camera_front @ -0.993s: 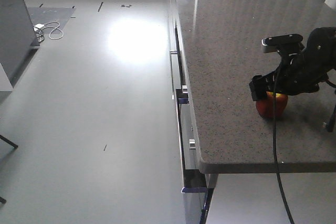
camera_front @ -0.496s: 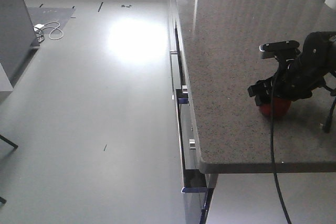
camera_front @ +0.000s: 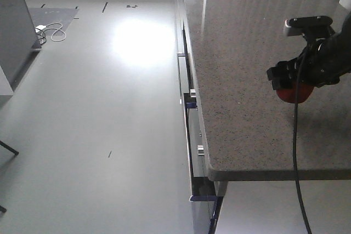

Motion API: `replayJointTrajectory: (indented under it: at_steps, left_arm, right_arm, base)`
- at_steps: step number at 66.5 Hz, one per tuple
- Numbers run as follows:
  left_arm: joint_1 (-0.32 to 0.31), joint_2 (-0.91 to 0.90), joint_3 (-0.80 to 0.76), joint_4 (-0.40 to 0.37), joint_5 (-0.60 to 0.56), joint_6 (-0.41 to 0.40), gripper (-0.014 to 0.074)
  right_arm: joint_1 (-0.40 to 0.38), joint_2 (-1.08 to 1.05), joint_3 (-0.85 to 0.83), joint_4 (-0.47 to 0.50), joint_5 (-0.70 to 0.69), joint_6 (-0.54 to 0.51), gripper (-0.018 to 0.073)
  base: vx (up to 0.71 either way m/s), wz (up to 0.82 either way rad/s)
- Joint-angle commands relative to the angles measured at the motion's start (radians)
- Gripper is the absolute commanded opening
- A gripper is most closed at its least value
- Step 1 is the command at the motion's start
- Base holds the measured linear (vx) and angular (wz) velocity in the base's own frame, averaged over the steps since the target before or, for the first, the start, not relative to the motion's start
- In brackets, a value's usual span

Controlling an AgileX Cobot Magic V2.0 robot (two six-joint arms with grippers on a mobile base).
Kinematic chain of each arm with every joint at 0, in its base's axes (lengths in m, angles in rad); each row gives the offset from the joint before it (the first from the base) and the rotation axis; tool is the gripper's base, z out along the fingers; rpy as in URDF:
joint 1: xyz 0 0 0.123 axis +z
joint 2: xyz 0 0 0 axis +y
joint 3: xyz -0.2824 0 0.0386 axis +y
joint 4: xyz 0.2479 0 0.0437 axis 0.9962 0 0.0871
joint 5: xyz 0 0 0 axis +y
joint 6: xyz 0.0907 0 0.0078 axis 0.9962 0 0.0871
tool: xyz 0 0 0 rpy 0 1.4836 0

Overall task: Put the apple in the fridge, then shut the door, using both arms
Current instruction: 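Lift the apple off the counter with the right gripper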

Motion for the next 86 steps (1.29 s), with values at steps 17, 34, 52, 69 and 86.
replayJointTrajectory:
  at_steps: [17,34,52,69,86]
  left_arm:
    - [-0.007,-0.015,-0.017,-0.004,-0.065,-0.011,-0.0006]
    - [-0.007,-0.015,-0.017,-0.004,-0.065,-0.011,-0.0006]
    - [-0.007,-0.015,-0.017,-0.004,-0.065,-0.011,-0.0006]
    - [-0.007,-0.015,-0.017,-0.004,-0.065,-0.011,-0.0006]
    - [-0.007,-0.015,-0.017,-0.004,-0.065,-0.011,-0.0006]
  right_arm:
    - [-0.003,-0.311,0.232,0.389,-0.051,-0.281,0.0148]
    - [-0.003,-0.502,0.411,0.527,0.028,-0.353,0.015]
    - [-0.003,-0.668,0.573,0.659,0.161,-0.415,0.015]
    - [-0.003,-0.836,0.723,0.79,0.197,-0.453,0.015]
    - [-0.003,-1.021,0.831,0.827,0.205,-0.448,0.015]
  base:
    - [0.0,0.0]
    - [0.0,0.0]
    - [0.0,0.0]
    - [0.0,0.0]
    - [0.0,0.0]
